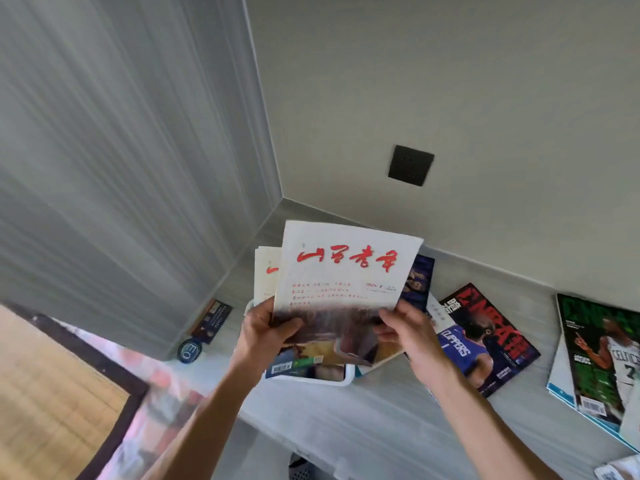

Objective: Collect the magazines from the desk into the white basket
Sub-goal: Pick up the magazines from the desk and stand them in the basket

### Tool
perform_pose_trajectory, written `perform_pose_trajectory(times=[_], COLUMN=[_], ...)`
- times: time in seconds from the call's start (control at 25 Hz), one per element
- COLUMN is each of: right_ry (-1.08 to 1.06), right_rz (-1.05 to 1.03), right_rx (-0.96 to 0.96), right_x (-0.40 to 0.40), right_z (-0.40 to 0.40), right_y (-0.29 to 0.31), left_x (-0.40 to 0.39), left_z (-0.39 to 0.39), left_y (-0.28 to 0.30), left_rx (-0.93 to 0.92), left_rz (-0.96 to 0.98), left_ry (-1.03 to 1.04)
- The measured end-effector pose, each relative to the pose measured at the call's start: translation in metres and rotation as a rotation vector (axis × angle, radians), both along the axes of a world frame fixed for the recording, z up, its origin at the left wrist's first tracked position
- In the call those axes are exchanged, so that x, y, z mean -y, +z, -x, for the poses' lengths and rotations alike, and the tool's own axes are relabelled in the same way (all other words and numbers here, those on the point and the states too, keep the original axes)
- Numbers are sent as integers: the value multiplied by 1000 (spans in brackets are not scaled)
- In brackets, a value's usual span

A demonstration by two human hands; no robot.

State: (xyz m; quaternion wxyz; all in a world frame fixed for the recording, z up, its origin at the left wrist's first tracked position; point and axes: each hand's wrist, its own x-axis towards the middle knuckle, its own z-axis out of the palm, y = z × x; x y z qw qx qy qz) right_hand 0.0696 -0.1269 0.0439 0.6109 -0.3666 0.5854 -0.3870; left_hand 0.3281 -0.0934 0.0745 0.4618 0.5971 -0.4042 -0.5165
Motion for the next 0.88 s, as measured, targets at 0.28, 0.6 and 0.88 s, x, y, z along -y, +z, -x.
perform_pose_trajectory(times=[0.28,0.6,0.88], right_ry=[89,-104,-582], right_rz=[-37,-31,-536], right_rx=[-152,-265,-604], right_x=[27,8,-66], right_z=[-91,-62,89], right_y=[-27,-59,-103], left_x=[44,34,-2], left_z=[-77,-66,59], left_y=[-47,-69,-60], left_rx=[512,927,795], left_rz=[-172,-234,276], left_ry=[57,165,-151])
